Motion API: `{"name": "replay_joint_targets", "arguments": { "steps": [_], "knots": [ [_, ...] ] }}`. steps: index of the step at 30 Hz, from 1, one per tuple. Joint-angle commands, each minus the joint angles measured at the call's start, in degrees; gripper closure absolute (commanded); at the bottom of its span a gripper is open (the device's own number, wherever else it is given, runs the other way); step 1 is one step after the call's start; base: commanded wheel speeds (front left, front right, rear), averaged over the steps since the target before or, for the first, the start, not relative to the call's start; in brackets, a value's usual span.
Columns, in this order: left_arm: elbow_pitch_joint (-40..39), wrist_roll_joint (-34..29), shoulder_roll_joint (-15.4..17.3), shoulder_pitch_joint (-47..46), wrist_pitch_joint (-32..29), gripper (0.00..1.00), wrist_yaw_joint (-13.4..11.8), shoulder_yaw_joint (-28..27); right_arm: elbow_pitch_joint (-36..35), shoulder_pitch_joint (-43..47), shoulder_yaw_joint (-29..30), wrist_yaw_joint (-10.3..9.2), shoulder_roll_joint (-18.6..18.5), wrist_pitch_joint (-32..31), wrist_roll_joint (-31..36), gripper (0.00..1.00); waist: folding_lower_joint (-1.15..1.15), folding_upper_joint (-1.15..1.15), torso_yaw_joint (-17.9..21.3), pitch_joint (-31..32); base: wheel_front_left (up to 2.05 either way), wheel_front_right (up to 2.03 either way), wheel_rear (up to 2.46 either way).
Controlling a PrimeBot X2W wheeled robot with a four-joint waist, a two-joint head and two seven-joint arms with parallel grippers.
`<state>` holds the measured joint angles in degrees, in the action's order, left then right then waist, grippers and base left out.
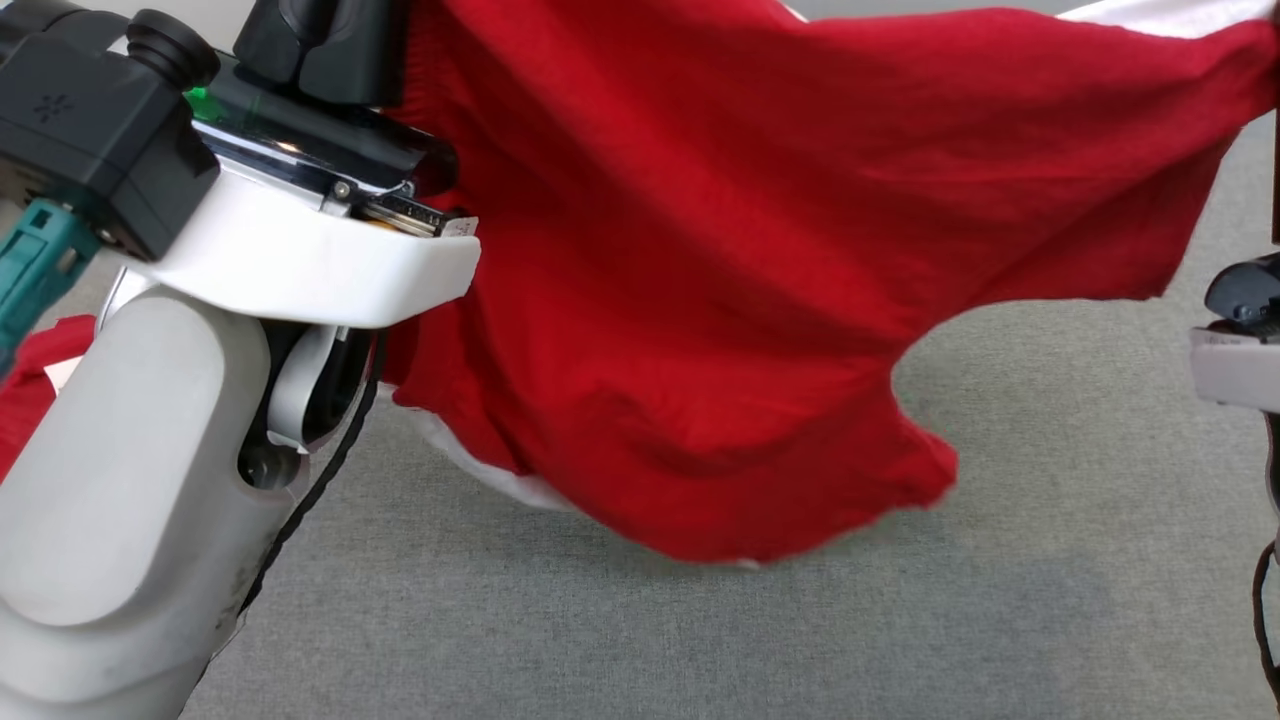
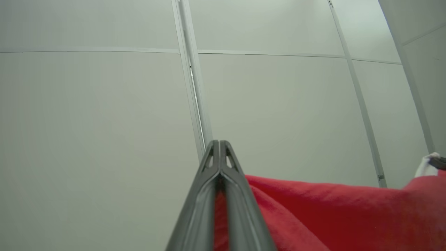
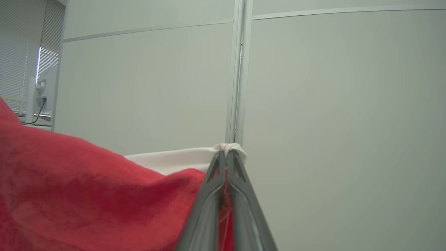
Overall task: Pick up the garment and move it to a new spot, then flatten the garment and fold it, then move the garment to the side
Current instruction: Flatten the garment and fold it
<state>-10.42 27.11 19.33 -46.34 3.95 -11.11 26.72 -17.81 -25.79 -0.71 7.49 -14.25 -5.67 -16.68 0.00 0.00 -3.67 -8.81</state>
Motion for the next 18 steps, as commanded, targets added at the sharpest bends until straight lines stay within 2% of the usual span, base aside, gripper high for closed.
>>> {"name": "replay_joint_targets", "arguments": {
  "steps": [1,8,12,18],
  "knots": [
    [0.69,0.61,0.18,-0.96,-0.37,1.0,0.32,-0.37,0.54,-1.11,-0.15,0.0,-0.29,-0.47,-0.58,1.0,0.0,0.0,-0.21,-0.69,0.0,0.0,0.0],
    [7.98,2.98,-1.56,-5.75,0.36,1.0,3.1,-0.47,5.82,-7.95,-1.52,0.0,-1.95,-1.42,-2.61,1.0,0.0,0.0,-0.38,-4.11,0.0,0.0,0.0],
    [16.8,3.9,-3.85,-12.21,2.84,1.0,5.69,-0.9,12.11,-16.24,-3.85,0.0,-3.5,-0.87,-3.91,1.0,0.0,0.0,-0.35,-6.59,0.0,0.0,0.0],
    [34.05,5.03,-8.03,-23.51,7.29,1.0,8.87,-1.96,25.76,-31.52,-8.46,0.0,-4.12,2.64,-5.69,1.0,0.0,0.0,0.35,-9.33,0.0,0.0,0.0]
  ]
}}
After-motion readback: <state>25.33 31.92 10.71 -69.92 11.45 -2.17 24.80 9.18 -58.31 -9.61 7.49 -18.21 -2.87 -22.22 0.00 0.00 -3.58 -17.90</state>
